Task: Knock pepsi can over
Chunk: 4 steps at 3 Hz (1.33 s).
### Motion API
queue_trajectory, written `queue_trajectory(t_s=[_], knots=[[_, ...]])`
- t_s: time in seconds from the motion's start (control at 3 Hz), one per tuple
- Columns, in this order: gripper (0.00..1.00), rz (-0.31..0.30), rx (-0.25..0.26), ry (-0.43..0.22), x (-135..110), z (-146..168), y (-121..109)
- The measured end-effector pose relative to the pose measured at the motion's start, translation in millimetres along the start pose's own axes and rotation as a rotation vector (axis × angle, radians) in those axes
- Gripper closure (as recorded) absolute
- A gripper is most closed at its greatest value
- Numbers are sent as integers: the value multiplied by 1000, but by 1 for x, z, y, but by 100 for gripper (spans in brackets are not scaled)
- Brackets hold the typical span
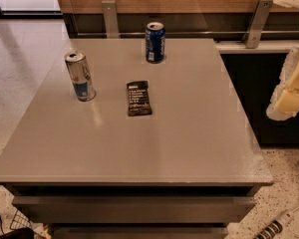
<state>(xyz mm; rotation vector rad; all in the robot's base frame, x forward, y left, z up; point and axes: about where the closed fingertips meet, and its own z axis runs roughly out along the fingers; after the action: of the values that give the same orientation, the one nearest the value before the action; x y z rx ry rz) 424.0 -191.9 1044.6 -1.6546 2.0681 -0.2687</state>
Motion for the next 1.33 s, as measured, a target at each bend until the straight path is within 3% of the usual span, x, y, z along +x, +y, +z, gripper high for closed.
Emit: queue_trajectory(t_s=[0.33,0.67,1.0,1.33], knots=[[0,0,0,0,0,0,0],[0,40,50,-36,7,-1,-11],[0,144,114,-136,31,15,-40],[0,228,194,-338,35,42,-97]])
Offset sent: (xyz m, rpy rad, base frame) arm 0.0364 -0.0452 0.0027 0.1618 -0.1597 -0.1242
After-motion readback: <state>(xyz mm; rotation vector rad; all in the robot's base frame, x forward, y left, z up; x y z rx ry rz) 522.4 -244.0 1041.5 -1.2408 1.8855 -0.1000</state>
